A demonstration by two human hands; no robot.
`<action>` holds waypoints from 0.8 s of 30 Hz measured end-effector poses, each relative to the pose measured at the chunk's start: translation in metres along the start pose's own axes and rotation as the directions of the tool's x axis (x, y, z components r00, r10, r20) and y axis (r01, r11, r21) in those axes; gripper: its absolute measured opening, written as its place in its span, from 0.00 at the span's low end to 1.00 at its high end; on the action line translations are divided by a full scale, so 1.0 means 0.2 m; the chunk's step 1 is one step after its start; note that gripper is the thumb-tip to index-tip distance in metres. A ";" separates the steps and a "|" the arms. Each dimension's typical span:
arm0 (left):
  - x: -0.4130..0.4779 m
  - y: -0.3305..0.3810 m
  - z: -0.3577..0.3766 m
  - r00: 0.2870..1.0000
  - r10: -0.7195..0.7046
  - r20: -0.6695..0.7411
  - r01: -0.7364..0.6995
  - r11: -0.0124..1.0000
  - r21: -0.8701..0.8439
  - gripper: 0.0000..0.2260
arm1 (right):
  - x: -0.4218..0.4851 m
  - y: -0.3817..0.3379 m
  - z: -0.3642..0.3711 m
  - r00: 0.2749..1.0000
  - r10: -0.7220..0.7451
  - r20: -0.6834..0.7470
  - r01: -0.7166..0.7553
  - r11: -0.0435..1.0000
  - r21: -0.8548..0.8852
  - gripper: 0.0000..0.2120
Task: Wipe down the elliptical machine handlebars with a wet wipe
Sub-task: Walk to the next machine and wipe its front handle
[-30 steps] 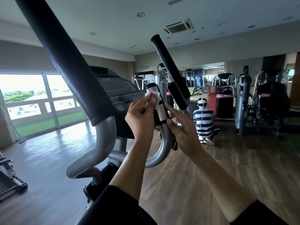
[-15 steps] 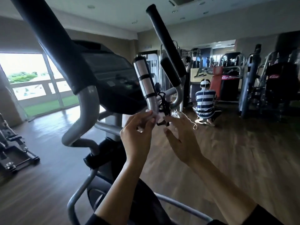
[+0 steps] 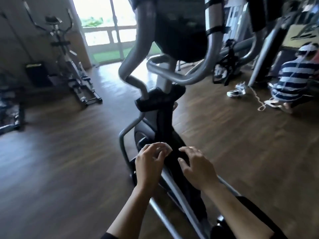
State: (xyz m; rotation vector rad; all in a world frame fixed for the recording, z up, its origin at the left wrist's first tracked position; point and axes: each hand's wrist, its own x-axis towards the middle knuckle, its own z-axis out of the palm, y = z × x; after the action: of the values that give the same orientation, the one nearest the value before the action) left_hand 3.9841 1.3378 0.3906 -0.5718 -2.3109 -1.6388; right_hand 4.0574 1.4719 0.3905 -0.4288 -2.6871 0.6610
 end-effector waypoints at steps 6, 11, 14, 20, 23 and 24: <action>-0.24 -0.34 -0.30 0.985 -0.139 -0.103 0.163 0.941 0.295 0.09 | -0.13 -0.22 0.41 0.945 -0.108 0.307 0.106 0.994 0.025 0.24; -0.29 -0.63 -0.57 0.947 -0.233 -0.220 0.305 0.867 0.394 0.04 | -0.08 -0.48 0.73 0.871 -0.232 0.434 0.249 0.968 0.017 0.21; -0.23 -0.78 -0.76 0.919 -0.268 -0.290 0.373 0.829 0.415 0.04 | 0.00 -0.67 0.92 0.809 -0.301 0.505 0.340 0.940 0.016 0.22; 0.08 -1.16 -1.16 0.868 -0.294 -0.400 0.457 0.787 0.414 0.06 | 0.34 -1.12 1.34 0.740 -0.392 0.546 0.435 0.899 0.057 0.20; 0.30 -1.35 -1.37 0.853 -0.302 -0.425 0.486 0.754 0.441 0.08 | 0.56 -1.39 1.52 0.728 -0.422 0.540 0.452 0.888 0.084 0.19; 0.37 -1.40 -1.43 0.855 -0.301 -0.423 0.485 0.753 0.445 0.08 | 0.62 -1.46 1.56 0.727 -0.431 0.535 0.458 0.884 0.090 0.19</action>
State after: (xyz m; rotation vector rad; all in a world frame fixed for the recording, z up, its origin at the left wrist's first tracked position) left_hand 3.7847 0.9993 0.2811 0.3276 -2.5678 -1.0047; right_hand 3.7628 1.1488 0.3043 0.4809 -3.1563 0.6362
